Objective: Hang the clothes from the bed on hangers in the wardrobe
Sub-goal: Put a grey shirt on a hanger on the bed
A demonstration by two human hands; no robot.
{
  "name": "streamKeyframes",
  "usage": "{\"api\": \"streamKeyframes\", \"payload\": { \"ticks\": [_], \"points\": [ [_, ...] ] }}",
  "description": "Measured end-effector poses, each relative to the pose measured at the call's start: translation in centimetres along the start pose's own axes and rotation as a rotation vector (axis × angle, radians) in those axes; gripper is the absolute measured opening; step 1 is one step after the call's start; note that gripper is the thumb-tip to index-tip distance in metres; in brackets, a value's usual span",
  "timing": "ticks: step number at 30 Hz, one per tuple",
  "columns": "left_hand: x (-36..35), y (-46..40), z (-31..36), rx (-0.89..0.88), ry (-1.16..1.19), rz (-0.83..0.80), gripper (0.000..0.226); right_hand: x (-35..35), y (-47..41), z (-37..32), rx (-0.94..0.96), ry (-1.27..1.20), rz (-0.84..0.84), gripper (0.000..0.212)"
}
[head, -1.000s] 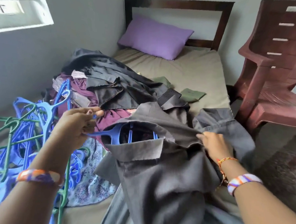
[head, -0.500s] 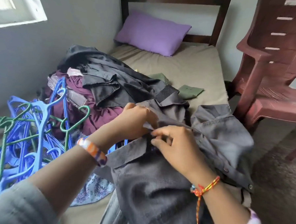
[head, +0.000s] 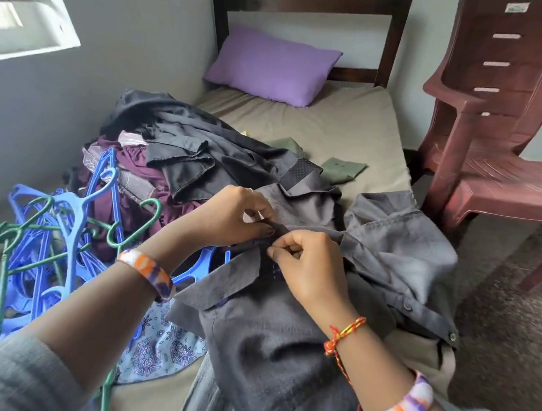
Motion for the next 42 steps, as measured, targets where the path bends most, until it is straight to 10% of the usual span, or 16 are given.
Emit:
{"api": "streamKeyframes", "payload": {
  "ticks": [11, 18, 31, 42],
  "points": [
    [-0.4, 1.0, 1.4, 0.029, -0.107, -0.107, 0.014, -1.3, -0.1, 2.6, -0.255, -0.71, 0.035, 0.038],
    [-1.1, 0.4, 3.2, 0.141, -0.509, -0.103, 0.022, -1.4, -0.3, 3.0, -0.261, -0.7, 0.031, 0.035],
    [-1.5, 1.7, 3.1, -0.048, -0.372, 0.148, 0.033, -1.3, -0.4, 2.5, -0.175, -0.84, -0.052, 0.031],
    [-2.1, 1.8, 3.5, -0.087, -0.443, 0.292, 0.03, 2.5, -2.3, -0.7, 0.189, -0.194, 0.092, 0.021]
  ]
}}
Point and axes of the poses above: each hand's wrist, its own y-axis away from the middle knuckle, its own x-axis out of the back of the hand, z = x × y, the point moved 7 cm from there along -y, towards the middle knuckle, and after that the axes turned 8 degrees about -z, right-handed, at the moved point
